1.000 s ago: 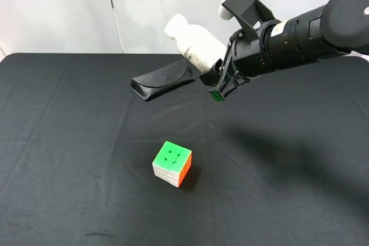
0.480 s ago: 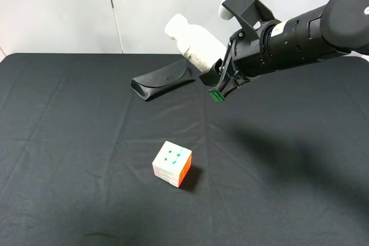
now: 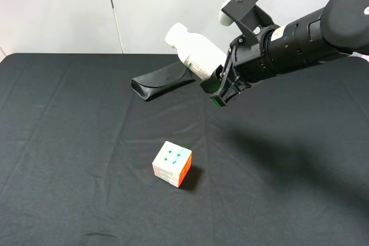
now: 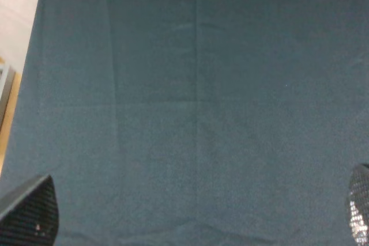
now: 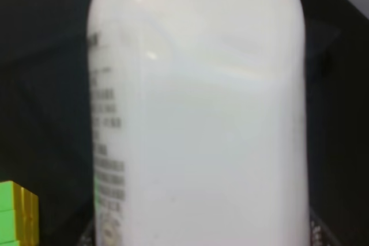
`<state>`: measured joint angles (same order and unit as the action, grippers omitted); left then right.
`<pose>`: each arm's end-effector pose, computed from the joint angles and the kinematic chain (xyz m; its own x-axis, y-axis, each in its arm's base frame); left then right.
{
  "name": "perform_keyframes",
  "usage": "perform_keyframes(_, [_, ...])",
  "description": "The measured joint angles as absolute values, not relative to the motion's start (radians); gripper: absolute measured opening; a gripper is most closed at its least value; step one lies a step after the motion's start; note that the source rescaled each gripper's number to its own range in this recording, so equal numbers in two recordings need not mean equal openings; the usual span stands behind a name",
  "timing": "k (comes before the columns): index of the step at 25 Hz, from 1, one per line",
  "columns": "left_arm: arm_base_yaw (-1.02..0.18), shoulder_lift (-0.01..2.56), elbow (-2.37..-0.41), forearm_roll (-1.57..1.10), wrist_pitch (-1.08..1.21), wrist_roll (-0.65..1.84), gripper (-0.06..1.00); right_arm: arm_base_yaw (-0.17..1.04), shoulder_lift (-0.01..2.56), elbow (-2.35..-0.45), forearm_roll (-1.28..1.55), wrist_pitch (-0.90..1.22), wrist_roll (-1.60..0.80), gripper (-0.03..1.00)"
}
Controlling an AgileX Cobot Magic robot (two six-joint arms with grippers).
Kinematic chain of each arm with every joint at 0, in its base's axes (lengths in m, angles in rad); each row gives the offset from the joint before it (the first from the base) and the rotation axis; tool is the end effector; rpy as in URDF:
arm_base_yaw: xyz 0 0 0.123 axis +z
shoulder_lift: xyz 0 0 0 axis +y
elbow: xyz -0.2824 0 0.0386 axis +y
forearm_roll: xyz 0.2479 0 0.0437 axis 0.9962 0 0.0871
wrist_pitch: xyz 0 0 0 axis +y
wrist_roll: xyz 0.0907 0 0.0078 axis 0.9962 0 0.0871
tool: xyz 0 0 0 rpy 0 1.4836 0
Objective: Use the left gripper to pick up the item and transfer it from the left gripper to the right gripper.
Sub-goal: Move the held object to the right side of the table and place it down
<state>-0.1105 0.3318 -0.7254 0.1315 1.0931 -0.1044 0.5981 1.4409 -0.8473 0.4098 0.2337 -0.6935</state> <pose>0.0328 0.0070 0.3351 -0.5685 0.0194 -0.8225 -0.0102 0.9995 0.0307 0.2428 0.1757 0.2456 -0.3435 -0.5829 -0.7364 -0.7495 0.6427 -0.1590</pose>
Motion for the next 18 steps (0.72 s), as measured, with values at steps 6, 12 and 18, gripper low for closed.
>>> perform_keyframes(6, [-0.110,0.099,-0.625,0.054,1.111,-0.072,1.00,0.598,1.441,-0.847,0.410,0.236,-0.686,0.10])
perform_keyframes(12, [-0.110,-0.005,-0.540,0.027,1.129,-0.065,1.00,0.598,1.441,-0.847,0.410,0.237,-0.682,0.10])
perform_keyframes(18, [-0.110,-0.008,-0.501,0.015,1.095,-0.060,1.00,0.598,1.441,-0.847,0.410,0.244,-0.677,0.10])
